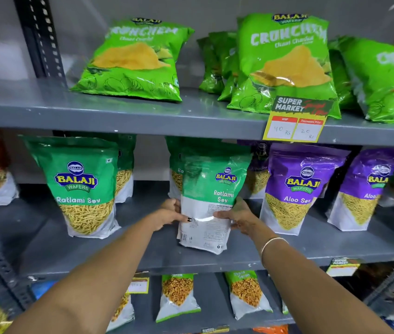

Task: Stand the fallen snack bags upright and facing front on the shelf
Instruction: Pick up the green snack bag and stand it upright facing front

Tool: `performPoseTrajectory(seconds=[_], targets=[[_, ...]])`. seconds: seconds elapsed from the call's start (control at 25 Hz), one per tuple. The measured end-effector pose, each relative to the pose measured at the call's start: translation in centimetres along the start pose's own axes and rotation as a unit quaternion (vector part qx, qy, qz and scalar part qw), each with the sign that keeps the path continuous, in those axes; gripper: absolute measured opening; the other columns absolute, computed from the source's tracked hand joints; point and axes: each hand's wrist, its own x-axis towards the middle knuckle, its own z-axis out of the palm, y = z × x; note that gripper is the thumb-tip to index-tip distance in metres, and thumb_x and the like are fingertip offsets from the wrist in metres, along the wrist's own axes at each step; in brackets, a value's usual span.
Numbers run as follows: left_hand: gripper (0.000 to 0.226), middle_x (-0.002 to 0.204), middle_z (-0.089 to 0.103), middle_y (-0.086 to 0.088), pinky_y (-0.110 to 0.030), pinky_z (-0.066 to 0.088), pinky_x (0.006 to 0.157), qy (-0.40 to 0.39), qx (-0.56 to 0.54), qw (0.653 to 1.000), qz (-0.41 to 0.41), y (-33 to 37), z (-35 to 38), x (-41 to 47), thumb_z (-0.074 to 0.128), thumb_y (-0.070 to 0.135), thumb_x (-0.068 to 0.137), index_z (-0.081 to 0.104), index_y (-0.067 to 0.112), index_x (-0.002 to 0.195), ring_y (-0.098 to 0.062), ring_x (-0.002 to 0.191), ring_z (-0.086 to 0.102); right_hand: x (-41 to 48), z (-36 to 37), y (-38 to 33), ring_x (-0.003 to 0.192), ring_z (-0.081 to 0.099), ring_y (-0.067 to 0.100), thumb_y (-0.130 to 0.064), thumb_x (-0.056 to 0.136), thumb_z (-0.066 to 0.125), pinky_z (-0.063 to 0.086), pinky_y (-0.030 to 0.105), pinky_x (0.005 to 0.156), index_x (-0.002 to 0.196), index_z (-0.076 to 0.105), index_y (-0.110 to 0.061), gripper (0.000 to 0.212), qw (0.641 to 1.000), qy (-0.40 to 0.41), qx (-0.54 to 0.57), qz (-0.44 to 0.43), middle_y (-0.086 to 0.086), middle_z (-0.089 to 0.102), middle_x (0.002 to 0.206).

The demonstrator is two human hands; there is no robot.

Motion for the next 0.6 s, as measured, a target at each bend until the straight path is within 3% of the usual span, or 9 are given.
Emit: performPoseTrajectory(seconds=[0.04,0.12,0.32,0.44,0.48,0.6], targets=[[0.037,0.092,0.06,-0.006,-0.021,0.044,0.068,0.029,0.006,0.999,0.021,-0.3,0.0,0.3,0.073,-0.008,0.068,0.048,0.012,0.087,-0.019,0.088,0.055,0.6,0.5,0.1,0.097,0.064,0.029,0.015,0.062,0.076,0.056,0.032,0.075,0.109,0.05,0.0,0.055,0.999,0.01,-0.009,-0.03,0.019,0.066,0.108],[0.047,0.099,0.058,-0.011,-0.015,0.046,0.063,0.076,-0.008,0.996,0.052,-0.8,0.1,1.0,0.073,-0.014,0.063,0.044,0.007,0.094,-0.019,0.092,0.054,1.6,1.3,0.2,0.104,0.059,0.028,0.016,0.059,0.077,0.05,0.038,0.089,0.119,0.044,0.001,0.07,0.997,0.028,-0.029,-0.07,0.018,0.062,0.117],[0.052,0.101,0.058,-0.009,-0.013,0.048,0.062,0.13,0.002,0.988,0.084,-1.7,-0.3,2.3,0.072,-0.016,0.061,0.043,0.007,0.098,-0.019,0.09,0.056,3.4,2.6,0.6,0.098,0.056,0.019,0.014,0.062,0.075,0.046,0.03,0.084,0.12,0.043,0.002,0.068,0.992,0.044,-0.071,-0.091,0.016,0.062,0.116],[0.053,0.102,0.06,-0.01,-0.037,0.052,0.081,0.112,0.037,0.991,0.064,-1.8,-1.1,2.3,0.073,-0.011,0.062,0.046,0.009,0.103,-0.022,0.091,0.057,4.1,2.6,0.9,0.098,0.055,0.018,0.011,0.067,0.073,0.042,0.026,0.081,0.116,0.04,0.002,0.06,0.993,0.034,-0.082,-0.08,0.016,0.061,0.117],[0.053,0.101,0.059,-0.009,-0.039,0.052,0.082,0.1,0.036,0.993,0.052,-1.6,-1.2,2.2,0.071,-0.01,0.064,0.046,0.011,0.106,-0.022,0.092,0.057,4.5,2.5,1.0,0.101,0.055,0.02,0.006,0.069,0.074,0.042,0.027,0.082,0.111,0.038,0.0,0.056,0.992,0.036,-0.091,-0.074,0.015,0.059,0.115],[0.04,0.091,0.058,-0.003,-0.027,0.047,0.068,0.043,0.01,0.999,0.008,-0.9,-1.9,1.3,0.056,-0.008,0.078,0.044,0.016,0.107,-0.017,0.083,0.056,5.5,2.4,1.5,0.1,0.05,0.022,-0.012,0.074,0.075,0.048,0.035,0.081,0.109,0.027,0.0,0.06,0.992,0.068,-0.107,-0.014,0.011,0.046,0.107]])
